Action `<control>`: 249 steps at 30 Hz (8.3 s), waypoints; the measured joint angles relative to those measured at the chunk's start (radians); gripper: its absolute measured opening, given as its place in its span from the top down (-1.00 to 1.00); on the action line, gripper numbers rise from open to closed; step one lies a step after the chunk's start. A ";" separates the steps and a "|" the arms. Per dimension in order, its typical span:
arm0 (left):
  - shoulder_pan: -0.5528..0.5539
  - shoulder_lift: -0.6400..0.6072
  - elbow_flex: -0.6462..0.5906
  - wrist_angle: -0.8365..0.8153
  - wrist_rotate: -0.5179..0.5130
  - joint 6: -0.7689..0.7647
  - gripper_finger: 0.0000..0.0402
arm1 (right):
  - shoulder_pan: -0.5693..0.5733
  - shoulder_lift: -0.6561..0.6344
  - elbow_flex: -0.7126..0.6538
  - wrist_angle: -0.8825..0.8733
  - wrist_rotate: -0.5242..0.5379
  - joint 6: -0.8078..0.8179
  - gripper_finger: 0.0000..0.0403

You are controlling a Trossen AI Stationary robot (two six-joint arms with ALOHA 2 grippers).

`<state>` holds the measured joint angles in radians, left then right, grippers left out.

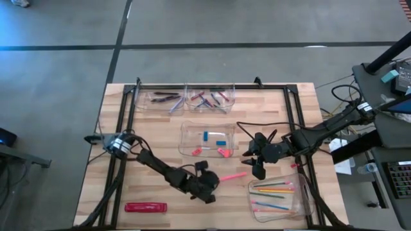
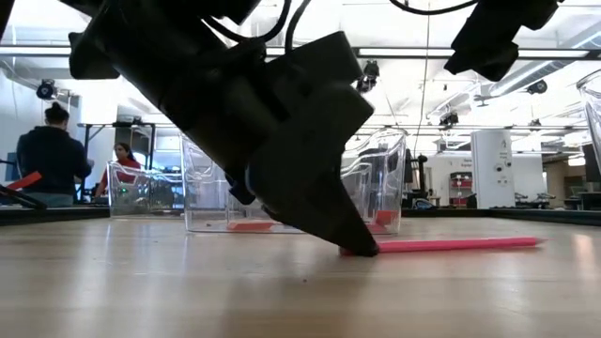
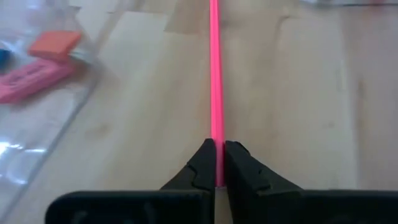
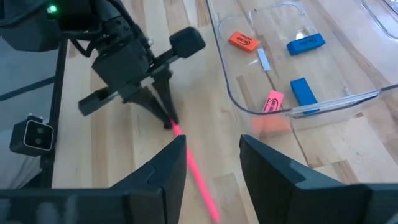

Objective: Sort crayons/erasers/pens/pencils in bins
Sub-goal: Put the pink pencil into the bottom transparent bin, then return to Home Position

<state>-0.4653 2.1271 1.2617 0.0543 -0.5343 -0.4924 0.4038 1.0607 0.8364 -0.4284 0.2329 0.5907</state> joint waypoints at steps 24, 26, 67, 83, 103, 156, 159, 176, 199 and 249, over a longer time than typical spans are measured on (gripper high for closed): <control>-0.001 -0.147 0.028 0.178 -0.040 0.174 0.97 | 0.019 0.002 0.311 -0.013 0.004 -0.201 0.31; -0.001 -0.147 0.053 0.182 -0.024 0.198 0.98 | 0.019 0.002 0.331 -0.010 0.004 -0.210 0.31; 0.084 0.007 -0.080 0.174 0.187 0.139 0.35 | 0.022 0.005 0.132 -0.083 0.000 -0.067 0.31; 0.086 -0.024 -0.093 0.117 0.187 0.119 0.98 | 0.021 0.005 0.131 -0.079 0.004 -0.068 0.31; -0.047 -0.148 -0.097 -0.195 0.154 -0.025 1.00 | 0.021 0.005 0.130 -0.058 0.040 -0.077 0.31; -0.094 -0.374 -0.103 -0.348 -0.014 -0.020 1.00 | 0.026 0.432 0.153 0.120 -0.084 -0.201 0.49; -0.093 -0.374 -0.103 -0.347 -0.014 -0.021 1.00 | 0.026 0.428 0.153 0.119 -0.087 -0.212 0.77; -0.086 -0.463 -0.097 -0.346 -0.026 0.031 0.41 | 0.053 0.337 0.260 -0.174 -0.162 -0.154 0.90; -0.090 -0.509 -0.107 -0.240 -0.048 0.061 0.32 | 0.601 0.201 0.462 -0.707 -0.127 0.594 0.90; -0.088 -0.559 -0.094 0.048 0.030 0.326 0.32 | 0.402 0.277 0.405 0.126 0.253 -0.441 0.88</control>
<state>-0.5538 1.5682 1.1675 0.1019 -0.5041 -0.1659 0.8054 1.3374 1.2414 -0.3027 0.4855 0.1494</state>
